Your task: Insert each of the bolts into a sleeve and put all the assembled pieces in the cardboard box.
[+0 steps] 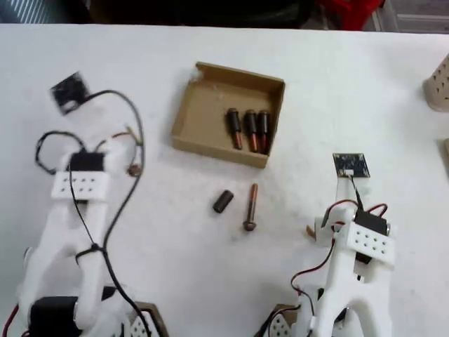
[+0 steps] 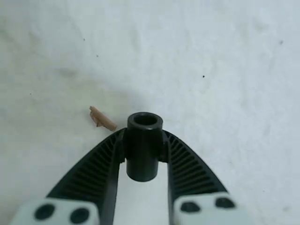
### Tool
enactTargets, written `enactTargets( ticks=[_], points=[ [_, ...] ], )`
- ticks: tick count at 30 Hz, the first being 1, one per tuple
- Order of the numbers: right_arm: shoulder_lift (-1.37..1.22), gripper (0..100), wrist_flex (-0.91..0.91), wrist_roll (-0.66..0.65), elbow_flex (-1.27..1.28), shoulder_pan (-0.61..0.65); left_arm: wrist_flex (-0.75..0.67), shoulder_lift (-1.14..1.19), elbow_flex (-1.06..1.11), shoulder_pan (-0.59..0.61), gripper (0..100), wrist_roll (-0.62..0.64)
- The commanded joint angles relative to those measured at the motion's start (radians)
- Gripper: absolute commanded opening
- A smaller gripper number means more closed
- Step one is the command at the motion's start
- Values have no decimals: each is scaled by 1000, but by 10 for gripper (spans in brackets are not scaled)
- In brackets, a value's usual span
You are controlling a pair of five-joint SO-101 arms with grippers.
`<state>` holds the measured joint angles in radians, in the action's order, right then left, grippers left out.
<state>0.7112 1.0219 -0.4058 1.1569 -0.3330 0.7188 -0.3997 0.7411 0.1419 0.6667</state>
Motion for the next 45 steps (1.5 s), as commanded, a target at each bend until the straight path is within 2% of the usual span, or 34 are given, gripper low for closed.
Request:
enactTargets(
  ticks=[1,3,6,8,12,14,17,21,23,27,30,32,35,38,42,45],
  points=[
    [19,17,-13,2,-6,-5,-91,-51,97,154,25,6],
    [19,17,-13,2,-6,-5,-121,-51,164,191,27,-21],
    [19,17,-13,2,-6,-5,-132,-53,222,206,28,-215],
    [19,17,-13,2,-6,-5,-129,-53,238,206,28,-292],
    [19,17,-13,2,-6,-5,-126,-53,252,220,28,-301],
    [19,17,-13,2,-6,-5,-124,-53,252,229,35,-364],
    [19,17,-13,2,-6,-7,-121,-53,258,229,103,-460],
    [19,17,-13,2,-6,-7,-77,-53,275,229,214,-470],
    [19,17,-13,2,-6,-7,-46,-53,269,229,234,-471],
    [19,17,-13,2,-6,-7,15,-76,227,257,232,-486],
    [19,17,-13,2,-5,-7,100,-160,186,297,207,-603],
    [19,17,-13,2,-2,-7,150,-245,180,329,142,-686],
    [25,17,-13,2,5,-5,196,-378,206,355,11,-908],
    [27,17,-13,2,5,-5,236,-486,267,377,40,-1102],
    [27,17,-13,2,5,-5,270,-499,325,377,24,-1142],
    [25,17,-13,2,5,-5,339,-414,298,360,23,-1140]
  ],
)
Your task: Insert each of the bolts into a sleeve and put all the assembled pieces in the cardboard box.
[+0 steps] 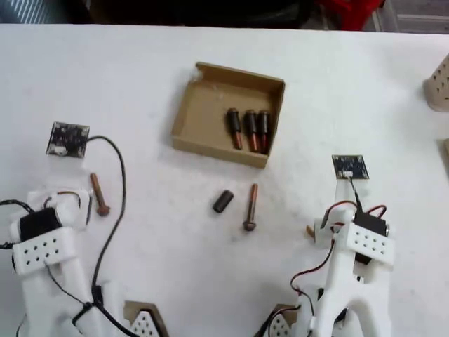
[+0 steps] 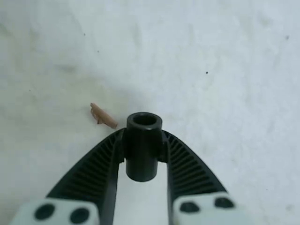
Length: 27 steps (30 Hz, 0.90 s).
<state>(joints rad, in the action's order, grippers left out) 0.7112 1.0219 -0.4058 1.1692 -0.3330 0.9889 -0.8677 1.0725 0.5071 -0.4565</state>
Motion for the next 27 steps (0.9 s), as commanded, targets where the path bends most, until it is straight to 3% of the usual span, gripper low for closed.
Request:
enactTargets(
  ticks=[1,6,12,21,27],
  points=[
    [24,17,-13,2,-8,-5,91,102,-57,-10,23,-15],
    [21,17,-13,2,-8,-7,149,432,-239,-18,23,75],
    [21,17,-13,2,-8,-10,192,714,-402,-18,23,80],
    [22,17,-13,2,-8,-5,193,771,-408,-97,23,89],
    [24,17,-13,2,-8,-10,187,773,-407,-236,23,229]
  ],
)
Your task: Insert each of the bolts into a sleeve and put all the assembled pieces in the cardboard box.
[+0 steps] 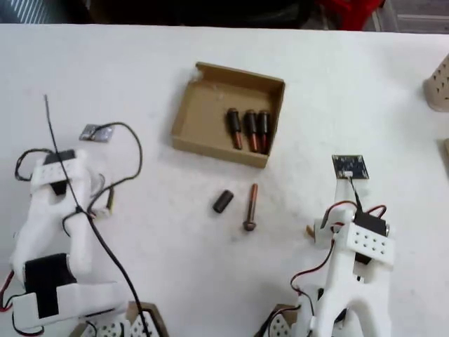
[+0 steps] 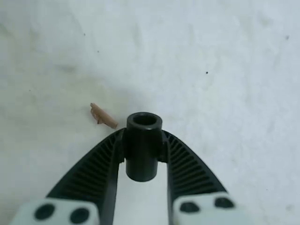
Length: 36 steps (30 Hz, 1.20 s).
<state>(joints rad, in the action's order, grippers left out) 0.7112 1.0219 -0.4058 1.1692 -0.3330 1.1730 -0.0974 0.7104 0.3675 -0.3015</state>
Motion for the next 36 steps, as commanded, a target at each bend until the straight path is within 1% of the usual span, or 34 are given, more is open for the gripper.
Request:
enactTargets(
  ticks=[1,4,9,15,20,22,26,30,33,36],
  points=[
    [24,17,-13,2,-8,-10,3,2,-44,-119,23,86],
    [24,17,-13,2,-8,-12,-9,2,-44,-174,23,129],
    [24,17,-13,2,-8,-12,-157,2,0,-213,23,210],
    [25,17,-13,2,-8,-12,-310,2,44,-262,23,215],
    [25,17,-13,2,-8,-12,-350,-8,31,-277,23,216],
    [25,17,-13,2,-8,-12,-316,-25,-8,-280,23,216],
    [25,17,-13,2,-8,-12,-152,-125,-98,-285,23,215],
    [25,17,-13,2,-8,-12,-9,-219,-129,-271,23,201],
    [25,17,-13,2,-8,-12,75,-220,-127,-245,23,115],
    [27,17,-13,2,-8,-12,138,-157,-127,-200,23,28]
  ],
)
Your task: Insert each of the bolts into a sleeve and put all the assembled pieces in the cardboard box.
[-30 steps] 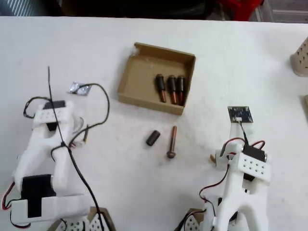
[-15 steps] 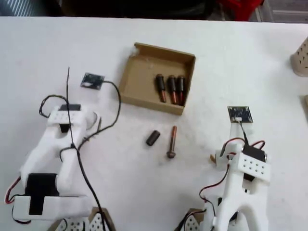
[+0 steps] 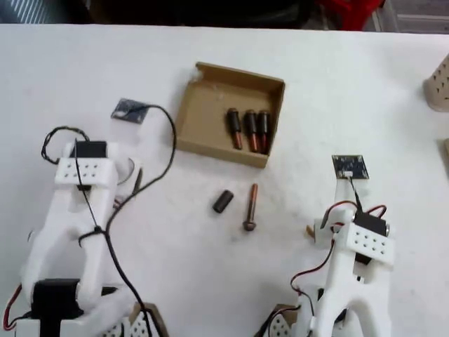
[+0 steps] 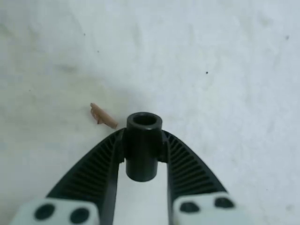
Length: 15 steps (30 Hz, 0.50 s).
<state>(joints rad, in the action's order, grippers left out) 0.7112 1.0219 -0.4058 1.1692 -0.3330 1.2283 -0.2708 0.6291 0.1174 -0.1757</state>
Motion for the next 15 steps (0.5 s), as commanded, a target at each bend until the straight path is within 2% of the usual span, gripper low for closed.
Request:
enactTargets(
  ticks=[1,7,9,15],
  points=[
    [27,17,-13,2,-8,-12,86,45,-46,68,23,-120],
    [27,17,-13,2,-8,-12,86,216,-57,127,23,-239],
    [27,17,-13,2,-8,-12,38,245,-54,124,23,-244],
    [27,17,-13,2,-8,-12,-235,291,-46,124,24,-107]
  ],
)
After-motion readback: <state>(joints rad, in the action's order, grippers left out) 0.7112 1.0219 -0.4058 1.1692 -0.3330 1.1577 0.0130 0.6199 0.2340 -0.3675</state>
